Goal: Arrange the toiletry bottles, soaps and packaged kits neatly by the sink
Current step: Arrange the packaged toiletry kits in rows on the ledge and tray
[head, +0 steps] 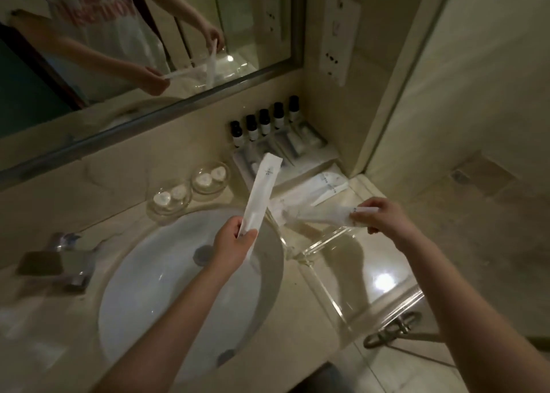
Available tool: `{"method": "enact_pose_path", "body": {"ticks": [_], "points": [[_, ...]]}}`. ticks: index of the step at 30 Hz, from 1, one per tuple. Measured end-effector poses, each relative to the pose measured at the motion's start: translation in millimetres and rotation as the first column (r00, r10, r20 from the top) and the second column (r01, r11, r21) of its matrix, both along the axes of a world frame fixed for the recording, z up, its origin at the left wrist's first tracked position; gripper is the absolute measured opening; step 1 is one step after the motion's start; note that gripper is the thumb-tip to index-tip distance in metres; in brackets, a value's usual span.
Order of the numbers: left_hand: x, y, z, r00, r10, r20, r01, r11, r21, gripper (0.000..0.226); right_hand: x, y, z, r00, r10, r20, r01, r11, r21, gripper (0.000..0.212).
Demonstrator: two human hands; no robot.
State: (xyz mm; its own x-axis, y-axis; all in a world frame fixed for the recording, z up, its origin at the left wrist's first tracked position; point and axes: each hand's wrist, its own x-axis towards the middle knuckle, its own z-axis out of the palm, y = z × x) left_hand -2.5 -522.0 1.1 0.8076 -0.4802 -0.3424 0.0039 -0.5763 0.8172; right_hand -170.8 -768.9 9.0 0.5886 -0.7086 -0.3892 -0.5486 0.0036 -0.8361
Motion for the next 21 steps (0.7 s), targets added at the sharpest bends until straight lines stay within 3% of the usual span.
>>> {"method": "enact_pose_path", "body": {"ticks": [3,6,10,14,17,21], "points": [[3,-13,-2,1.0,-0.027,0.006,0.027,1.0,0.011,0.02,16,-28,-2,0.981,0.158,-0.116,-0.155,0.987,0.034,0.019],[7,-20,-2,1.0,-0.027,-0.003,0.027,1.0,0.013,0.017,37,-50,-12,0.96,0.191,-0.205,-0.182,0.981,0.059,0.022],[11,-25,-7,1.0,-0.019,-0.016,0.019,1.0,0.015,0.01,64,-63,-38,0.946,0.106,-0.306,-0.145,0.984,-0.108,0.049],[11,-29,-12,0.999,-0.037,-0.025,0.038,0.998,0.044,0.014,71,-54,-59,0.911,0.122,-0.393,-0.245,0.928,-0.28,0.071],[12,-32,-15,0.999,-0.047,-0.018,0.048,0.998,0.044,0.013,70,-42,-70,0.903,0.09,-0.42,-0.26,0.893,-0.367,0.069],[11,-34,-16,0.998,-0.059,-0.021,0.059,0.998,0.022,0.007,63,-23,-81,0.893,0.04,-0.448,-0.339,0.713,-0.613,0.049]]}}
